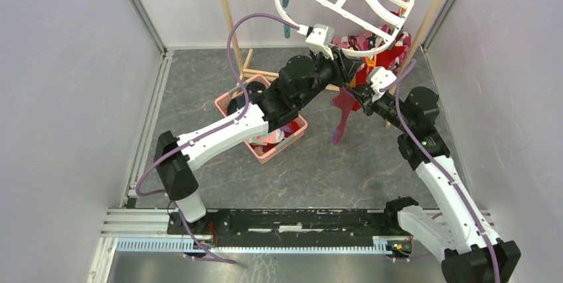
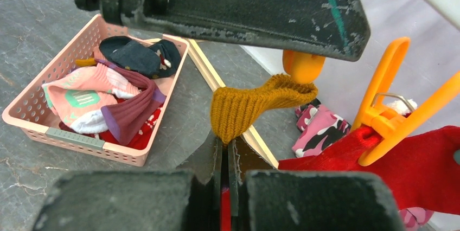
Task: Clip the socks to the hanger
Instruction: Clamp the sock onto the hanger, then pick up the sock from the bin.
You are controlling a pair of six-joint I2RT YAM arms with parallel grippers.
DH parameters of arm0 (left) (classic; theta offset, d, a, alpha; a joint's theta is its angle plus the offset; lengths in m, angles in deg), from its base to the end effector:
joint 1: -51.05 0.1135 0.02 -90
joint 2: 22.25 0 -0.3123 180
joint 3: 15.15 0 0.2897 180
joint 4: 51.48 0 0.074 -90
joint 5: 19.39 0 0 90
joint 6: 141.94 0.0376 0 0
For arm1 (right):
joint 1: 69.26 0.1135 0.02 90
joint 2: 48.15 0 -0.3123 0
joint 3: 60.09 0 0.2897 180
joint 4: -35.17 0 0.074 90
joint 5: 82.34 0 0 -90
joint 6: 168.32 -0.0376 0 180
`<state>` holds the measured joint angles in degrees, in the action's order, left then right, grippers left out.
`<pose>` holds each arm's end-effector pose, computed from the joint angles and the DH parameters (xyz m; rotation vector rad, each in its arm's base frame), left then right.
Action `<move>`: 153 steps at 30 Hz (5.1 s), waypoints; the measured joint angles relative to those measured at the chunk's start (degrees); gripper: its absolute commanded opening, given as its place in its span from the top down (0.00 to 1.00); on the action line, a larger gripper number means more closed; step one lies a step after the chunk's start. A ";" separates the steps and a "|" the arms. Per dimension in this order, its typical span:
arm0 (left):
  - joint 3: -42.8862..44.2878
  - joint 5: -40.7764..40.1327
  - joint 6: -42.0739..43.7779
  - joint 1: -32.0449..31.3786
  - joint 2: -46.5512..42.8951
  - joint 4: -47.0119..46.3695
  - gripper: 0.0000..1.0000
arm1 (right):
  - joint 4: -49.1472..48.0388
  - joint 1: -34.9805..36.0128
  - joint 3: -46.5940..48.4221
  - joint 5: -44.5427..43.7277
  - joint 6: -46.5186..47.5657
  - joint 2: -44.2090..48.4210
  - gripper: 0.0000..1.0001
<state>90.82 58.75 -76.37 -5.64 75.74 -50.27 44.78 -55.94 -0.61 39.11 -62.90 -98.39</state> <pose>0.2593 -0.3805 0.4760 0.2524 1.5149 -0.9962 0.2020 0.0680 0.3994 -0.7953 1.3776 0.4033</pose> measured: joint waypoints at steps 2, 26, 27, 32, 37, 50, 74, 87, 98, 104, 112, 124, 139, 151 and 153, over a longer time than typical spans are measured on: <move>0.00 0.02 0.00 0.00 0.00 0.00 0.82 | -0.22 0.00 0.37 -0.24 0.02 -0.33 1.00; 0.02 0.42 0.00 0.00 0.24 0.00 0.81 | -0.20 -0.31 1.44 -0.35 0.24 -1.20 1.00; 0.02 0.42 0.00 0.00 0.44 0.00 0.82 | -0.20 -0.31 1.44 -0.35 0.28 -1.20 1.00; 0.07 0.39 0.00 0.07 1.27 0.24 0.82 | -0.17 -0.31 1.44 0.02 0.37 -1.20 1.00; 0.07 0.39 0.00 0.11 1.31 0.46 0.81 | -0.13 -0.31 1.51 0.04 0.48 -1.20 1.00; 0.44 0.39 0.00 0.11 1.31 1.29 0.80 | 0.37 -0.31 3.89 -0.44 1.55 -1.20 1.00; 1.29 0.42 -0.35 0.09 1.29 2.23 0.27 | 0.90 -0.31 3.89 -0.50 1.57 -1.27 0.93; -8.63 2.12 -6.21 0.11 -9.81 4.61 0.20 | 5.27 -0.33 2.43 -0.52 3.91 2.01 0.22; -26.34 11.54 -5.14 0.15 -26.86 5.95 0.21 | 10.75 -0.79 -3.67 9.11 7.61 6.14 0.02; -40.04 8.02 -0.98 0.37 -36.76 12.15 0.20 | 15.67 -2.01 -8.11 15.52 11.98 8.92 0.02; -46.75 5.29 0.04 8.76 -41.24 16.85 0.19 | 18.78 -3.69 -12.24 17.03 14.51 10.71 0.02; -45.88 8.92 -15.43 28.48 -25.33 17.16 0.54 | 19.67 -5.49 -13.62 17.09 14.84 10.25 0.02; -34.18 -4.17 -37.35 30.75 -17.49 36.65 0.72 | 19.71 -6.75 -13.62 18.05 14.88 7.04 0.02; -33.90 -6.51 -43.76 31.01 -10.95 39.26 0.63 | 20.44 -7.17 -13.62 18.12 14.91 6.21 0.02; -33.86 -6.93 -44.24 31.19 -10.32 39.39 0.62 | 20.48 -7.34 -13.62 18.21 14.91 6.21 0.02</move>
<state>56.97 51.82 -120.60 25.55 65.43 -10.88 65.26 -63.28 -14.23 57.31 -47.99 -92.18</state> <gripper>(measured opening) 0.370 0.982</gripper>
